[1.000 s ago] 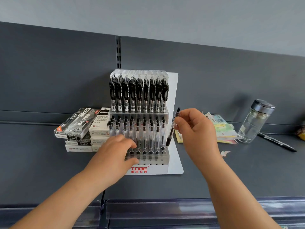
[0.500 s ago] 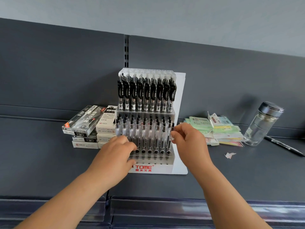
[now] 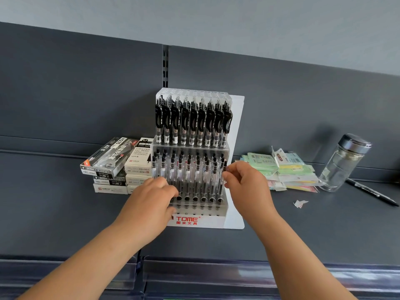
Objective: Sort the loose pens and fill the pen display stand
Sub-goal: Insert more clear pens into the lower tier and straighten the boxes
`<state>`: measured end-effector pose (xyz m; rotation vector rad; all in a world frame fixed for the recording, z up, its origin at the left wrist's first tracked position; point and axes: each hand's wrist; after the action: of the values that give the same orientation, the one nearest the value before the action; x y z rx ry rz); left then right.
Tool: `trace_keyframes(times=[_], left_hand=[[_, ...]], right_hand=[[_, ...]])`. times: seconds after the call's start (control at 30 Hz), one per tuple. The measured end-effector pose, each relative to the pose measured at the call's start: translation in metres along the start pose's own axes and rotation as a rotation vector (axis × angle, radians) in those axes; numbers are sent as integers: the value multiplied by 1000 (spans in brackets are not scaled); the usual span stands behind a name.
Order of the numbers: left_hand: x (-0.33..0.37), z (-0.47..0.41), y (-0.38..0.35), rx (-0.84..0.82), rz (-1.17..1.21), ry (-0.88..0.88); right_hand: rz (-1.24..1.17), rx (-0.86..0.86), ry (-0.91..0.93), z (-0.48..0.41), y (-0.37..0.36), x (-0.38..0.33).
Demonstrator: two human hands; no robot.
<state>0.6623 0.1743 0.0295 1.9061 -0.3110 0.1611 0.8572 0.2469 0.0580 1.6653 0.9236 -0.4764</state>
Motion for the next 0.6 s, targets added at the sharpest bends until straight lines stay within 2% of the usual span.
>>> trace_keyframes(times=[0.27,0.43,0.6], left_hand=[[0,1,1,15,21,21],[0,3,11,150,94,80],[-5,9,16,239,151,225]], right_hand=[[26,-37,34,1,2,1],[26,-30,28,3,5,2],[51,-20,10,8,6,4]])
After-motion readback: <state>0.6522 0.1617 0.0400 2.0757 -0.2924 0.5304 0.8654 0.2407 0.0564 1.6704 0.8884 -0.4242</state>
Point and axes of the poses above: each hand's wrist, its own z-axis away from the middle knuckle, its own y-axis out of the back of the hand, x = y × z, and after that the axes turned 3 degrees about z, right-handed
